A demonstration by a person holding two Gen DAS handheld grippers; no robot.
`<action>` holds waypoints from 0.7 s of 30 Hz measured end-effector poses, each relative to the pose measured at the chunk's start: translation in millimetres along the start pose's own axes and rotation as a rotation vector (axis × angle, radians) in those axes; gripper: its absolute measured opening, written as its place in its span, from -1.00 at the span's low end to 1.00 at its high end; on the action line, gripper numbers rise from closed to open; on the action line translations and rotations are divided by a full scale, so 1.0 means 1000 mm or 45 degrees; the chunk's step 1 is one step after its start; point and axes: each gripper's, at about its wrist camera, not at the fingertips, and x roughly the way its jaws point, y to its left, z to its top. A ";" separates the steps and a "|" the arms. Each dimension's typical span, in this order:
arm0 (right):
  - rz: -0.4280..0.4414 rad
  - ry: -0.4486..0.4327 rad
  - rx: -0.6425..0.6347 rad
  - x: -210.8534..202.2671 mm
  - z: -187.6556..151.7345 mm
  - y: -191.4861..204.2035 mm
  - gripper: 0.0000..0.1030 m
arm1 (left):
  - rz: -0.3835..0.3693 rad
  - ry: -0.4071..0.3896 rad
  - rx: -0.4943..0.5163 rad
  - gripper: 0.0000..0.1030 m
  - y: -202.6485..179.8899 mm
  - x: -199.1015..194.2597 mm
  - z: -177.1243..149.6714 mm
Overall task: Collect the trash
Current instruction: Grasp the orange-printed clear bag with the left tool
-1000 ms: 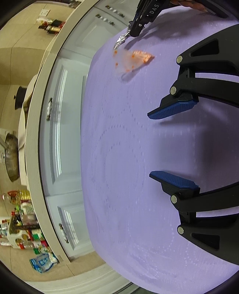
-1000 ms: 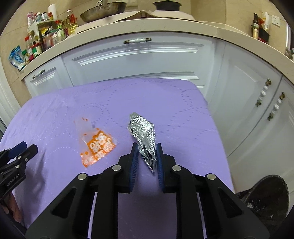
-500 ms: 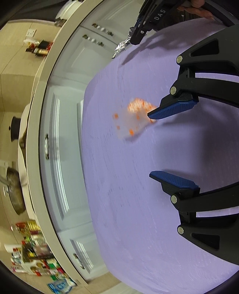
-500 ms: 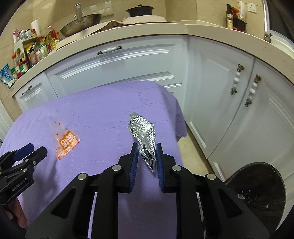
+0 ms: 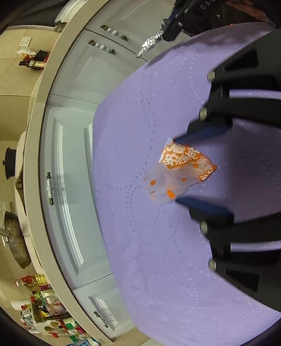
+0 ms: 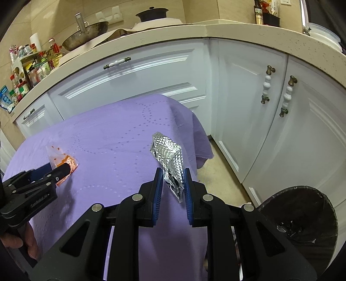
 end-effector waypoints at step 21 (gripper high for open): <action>-0.018 -0.022 0.004 -0.016 -0.007 0.002 -0.64 | 0.021 -0.067 0.051 -0.63 0.001 -0.021 -0.008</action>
